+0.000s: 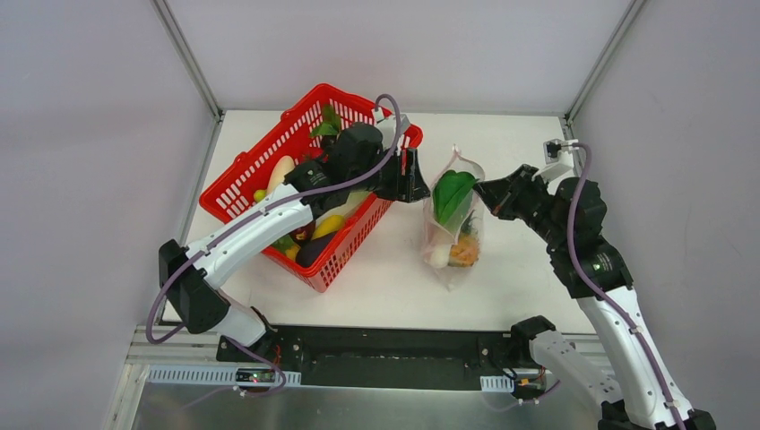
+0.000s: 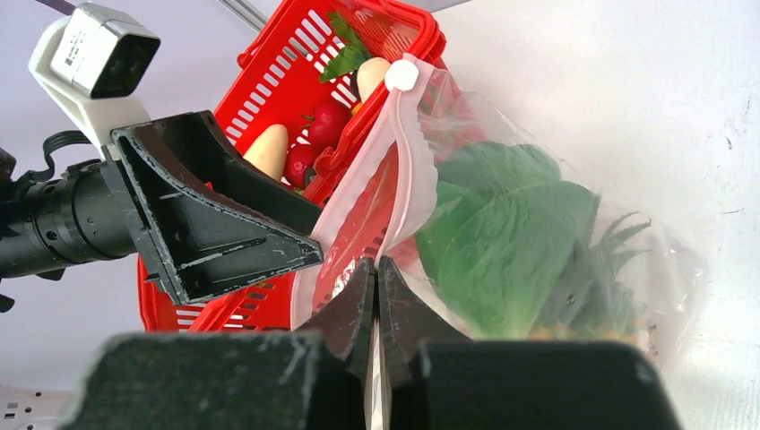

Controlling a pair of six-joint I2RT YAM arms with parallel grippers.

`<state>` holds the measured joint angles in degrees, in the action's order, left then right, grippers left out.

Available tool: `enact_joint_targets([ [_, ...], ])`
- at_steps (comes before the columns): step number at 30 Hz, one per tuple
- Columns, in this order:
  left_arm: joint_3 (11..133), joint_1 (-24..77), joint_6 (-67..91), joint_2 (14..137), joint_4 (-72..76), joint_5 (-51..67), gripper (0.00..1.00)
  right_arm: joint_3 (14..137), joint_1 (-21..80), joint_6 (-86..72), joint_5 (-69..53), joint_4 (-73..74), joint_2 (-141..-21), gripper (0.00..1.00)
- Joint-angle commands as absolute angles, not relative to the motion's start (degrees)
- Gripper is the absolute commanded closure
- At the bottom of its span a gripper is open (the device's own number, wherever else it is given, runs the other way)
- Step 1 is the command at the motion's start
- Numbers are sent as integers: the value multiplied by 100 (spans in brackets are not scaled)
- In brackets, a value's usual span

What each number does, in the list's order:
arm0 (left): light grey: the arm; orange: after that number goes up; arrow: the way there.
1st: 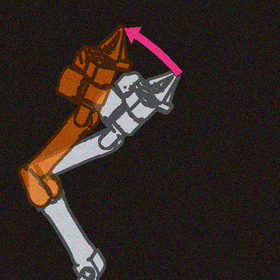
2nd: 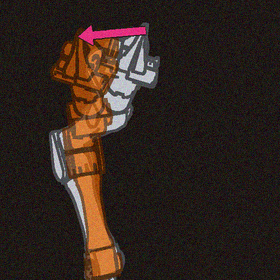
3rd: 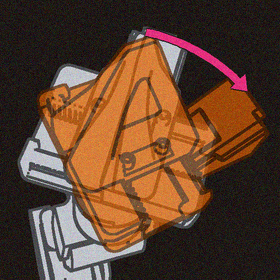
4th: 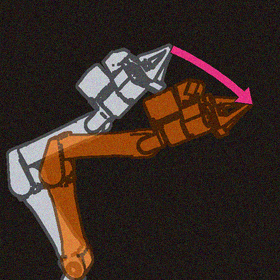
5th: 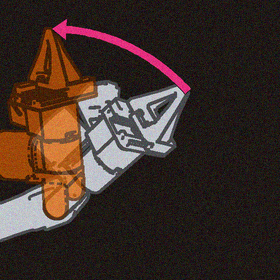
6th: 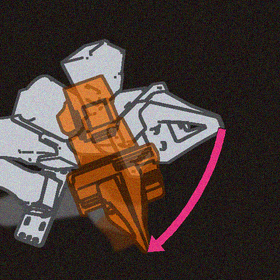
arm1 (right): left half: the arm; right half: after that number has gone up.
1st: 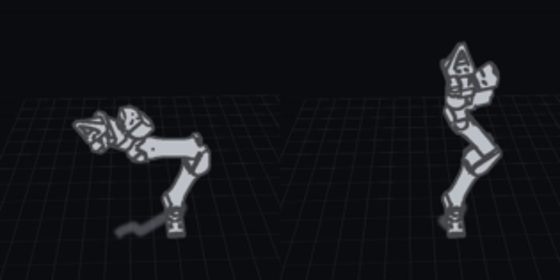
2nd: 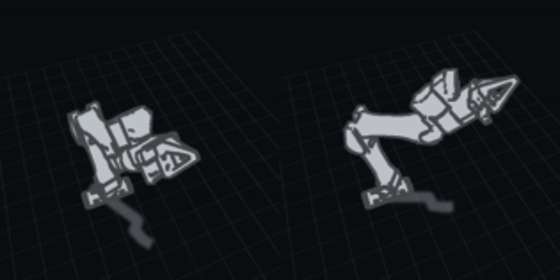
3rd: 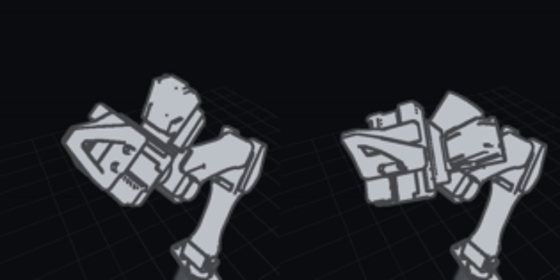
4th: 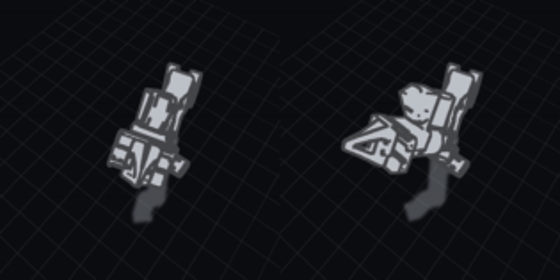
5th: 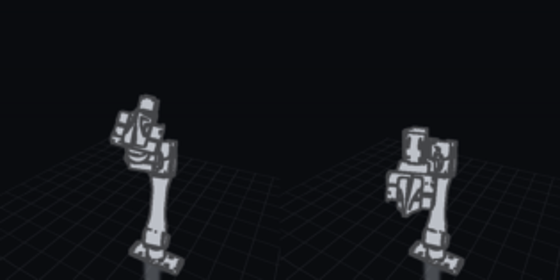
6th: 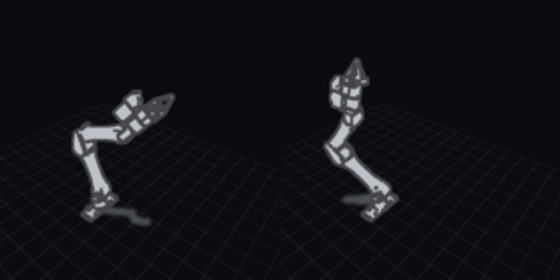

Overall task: Place the food in the zip-top bag and seal the zipper
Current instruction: Pick up the fake vegetable from the bin.

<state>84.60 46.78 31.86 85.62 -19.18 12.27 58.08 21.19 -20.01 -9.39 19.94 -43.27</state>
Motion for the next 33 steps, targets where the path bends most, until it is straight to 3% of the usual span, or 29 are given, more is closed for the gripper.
enact_joint_targets([
  [1,8472,4632,2941,7981,-2012,938,38,5926,2117,-2004,-1093,1619,-4209,100],
  [6,8507,4619,2639,7523,-2278,717,25,5906,2113,-2025,-1071,1590,-4199,100],
  [13,8244,4434,2113,6863,-2863,-485,1,5876,2114,-2035,-836,1497,-3995,100],
  [20,7892,3678,1910,6481,-3496,-1753,1,5843,2118,-2053,-843,1472,-3968,100],
  [33,6893,1778,1886,6527,-3859,-2078,1,5828,2114,-2073,-870,1503,-3981,100],
])
